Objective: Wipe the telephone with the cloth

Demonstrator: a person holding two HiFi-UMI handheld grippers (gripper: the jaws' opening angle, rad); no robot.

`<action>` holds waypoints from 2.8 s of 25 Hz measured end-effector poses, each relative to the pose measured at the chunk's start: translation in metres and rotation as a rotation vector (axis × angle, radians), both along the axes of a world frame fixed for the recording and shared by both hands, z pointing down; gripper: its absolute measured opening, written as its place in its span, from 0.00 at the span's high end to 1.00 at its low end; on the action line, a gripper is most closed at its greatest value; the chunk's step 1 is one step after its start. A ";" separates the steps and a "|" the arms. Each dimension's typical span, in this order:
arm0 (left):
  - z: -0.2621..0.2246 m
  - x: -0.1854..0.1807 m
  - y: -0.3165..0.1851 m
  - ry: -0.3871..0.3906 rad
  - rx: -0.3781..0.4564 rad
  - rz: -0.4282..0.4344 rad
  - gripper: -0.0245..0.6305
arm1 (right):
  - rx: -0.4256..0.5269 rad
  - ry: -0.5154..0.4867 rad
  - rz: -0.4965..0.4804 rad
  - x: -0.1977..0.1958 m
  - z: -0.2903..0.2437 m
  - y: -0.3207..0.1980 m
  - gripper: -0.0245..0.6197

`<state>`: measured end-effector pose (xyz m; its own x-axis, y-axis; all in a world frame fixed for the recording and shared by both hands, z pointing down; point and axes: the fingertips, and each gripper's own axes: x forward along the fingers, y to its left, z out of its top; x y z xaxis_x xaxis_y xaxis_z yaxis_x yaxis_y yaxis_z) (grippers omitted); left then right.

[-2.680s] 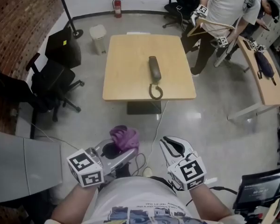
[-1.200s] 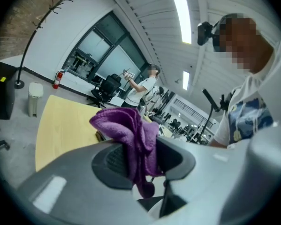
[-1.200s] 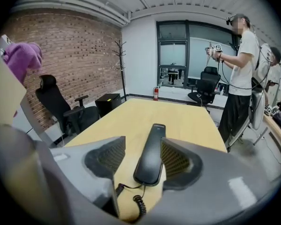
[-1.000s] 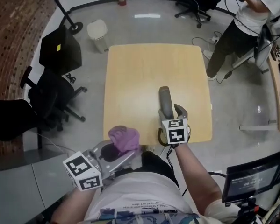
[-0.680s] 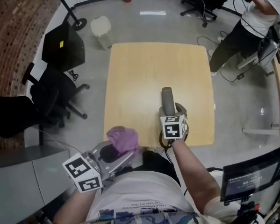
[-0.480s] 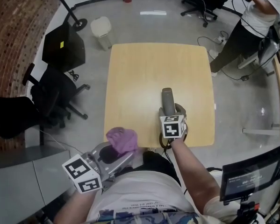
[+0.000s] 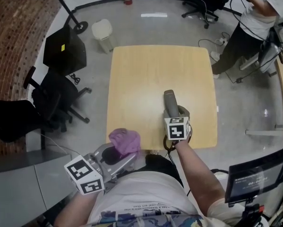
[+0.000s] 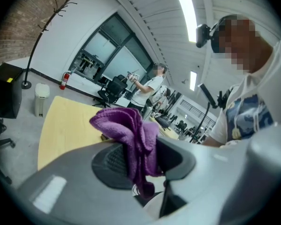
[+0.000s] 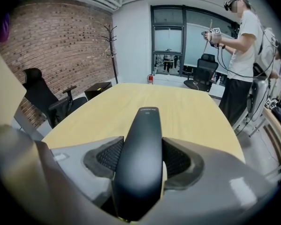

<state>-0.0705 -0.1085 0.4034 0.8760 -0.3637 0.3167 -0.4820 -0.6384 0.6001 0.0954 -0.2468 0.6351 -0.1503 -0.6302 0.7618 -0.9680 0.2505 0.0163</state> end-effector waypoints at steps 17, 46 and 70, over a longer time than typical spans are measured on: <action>-0.006 -0.001 -0.016 0.008 0.053 0.041 0.74 | 0.141 -0.113 -0.004 0.003 -0.066 0.008 0.58; -0.058 0.147 -0.073 0.079 0.279 0.322 0.74 | 0.277 -0.184 -0.248 -0.052 -0.201 0.069 0.58; -0.064 0.044 -0.170 0.017 0.326 -0.051 0.73 | 0.308 -0.369 -0.219 -0.026 -0.226 0.088 0.58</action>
<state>-0.0262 -0.2785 0.3398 0.8584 -0.4869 0.1614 -0.5096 -0.7737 0.3763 0.0697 -0.1591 0.4090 -0.5266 -0.7404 0.4178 -0.8488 0.4850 -0.2105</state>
